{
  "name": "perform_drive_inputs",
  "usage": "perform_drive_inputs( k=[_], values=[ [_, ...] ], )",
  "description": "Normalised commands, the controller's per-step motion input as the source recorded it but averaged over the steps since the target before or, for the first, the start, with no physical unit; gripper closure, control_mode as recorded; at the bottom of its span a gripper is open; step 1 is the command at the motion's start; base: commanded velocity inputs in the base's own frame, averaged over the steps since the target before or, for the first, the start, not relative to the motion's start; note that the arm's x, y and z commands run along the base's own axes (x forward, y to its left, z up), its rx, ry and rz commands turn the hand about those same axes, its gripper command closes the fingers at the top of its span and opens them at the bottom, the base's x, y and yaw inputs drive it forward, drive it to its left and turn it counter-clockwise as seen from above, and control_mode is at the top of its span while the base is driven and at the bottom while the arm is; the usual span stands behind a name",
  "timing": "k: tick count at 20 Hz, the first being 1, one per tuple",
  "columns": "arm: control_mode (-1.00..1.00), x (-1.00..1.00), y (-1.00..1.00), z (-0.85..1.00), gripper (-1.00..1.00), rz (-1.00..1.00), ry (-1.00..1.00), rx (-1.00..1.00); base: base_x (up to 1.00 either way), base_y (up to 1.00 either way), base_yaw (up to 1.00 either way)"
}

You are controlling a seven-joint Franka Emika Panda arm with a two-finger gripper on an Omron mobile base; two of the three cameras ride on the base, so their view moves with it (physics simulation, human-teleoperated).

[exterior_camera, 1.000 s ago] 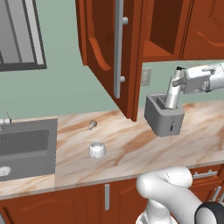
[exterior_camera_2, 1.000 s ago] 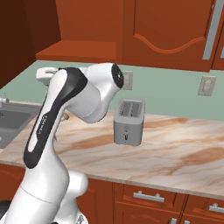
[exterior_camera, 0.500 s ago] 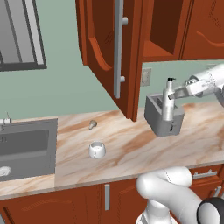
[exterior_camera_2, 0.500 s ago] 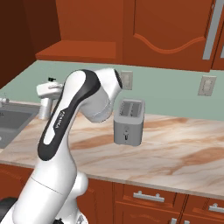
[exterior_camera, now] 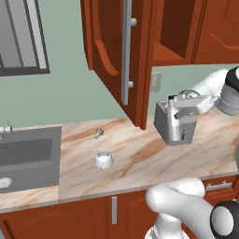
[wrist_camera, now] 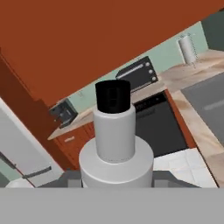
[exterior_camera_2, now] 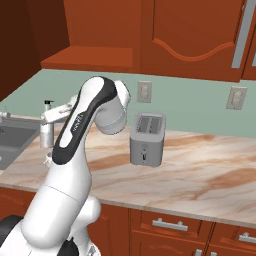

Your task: Open the cabinet. Pick the soap dispenser and place it next to the sink. Then close the cabinet.

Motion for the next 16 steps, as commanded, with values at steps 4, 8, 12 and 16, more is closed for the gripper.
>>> perform_drive_inputs(
  k=[4,8,12,16],
  values=[
    [-1.0,-0.17,0.22,-0.26,1.0,0.29,-0.08,0.0,0.0,0.0,0.0],
    [-1.0,-0.25,0.27,-0.29,1.0,0.3,-0.17,-0.01,0.0,0.0,0.0],
    [-1.0,-0.31,0.2,-0.28,1.0,0.25,-0.23,0.0,0.0,0.0,0.0],
    [-1.0,-0.16,0.03,-0.21,1.0,0.05,-0.22,0.01,0.0,0.0,0.0]
  ],
)
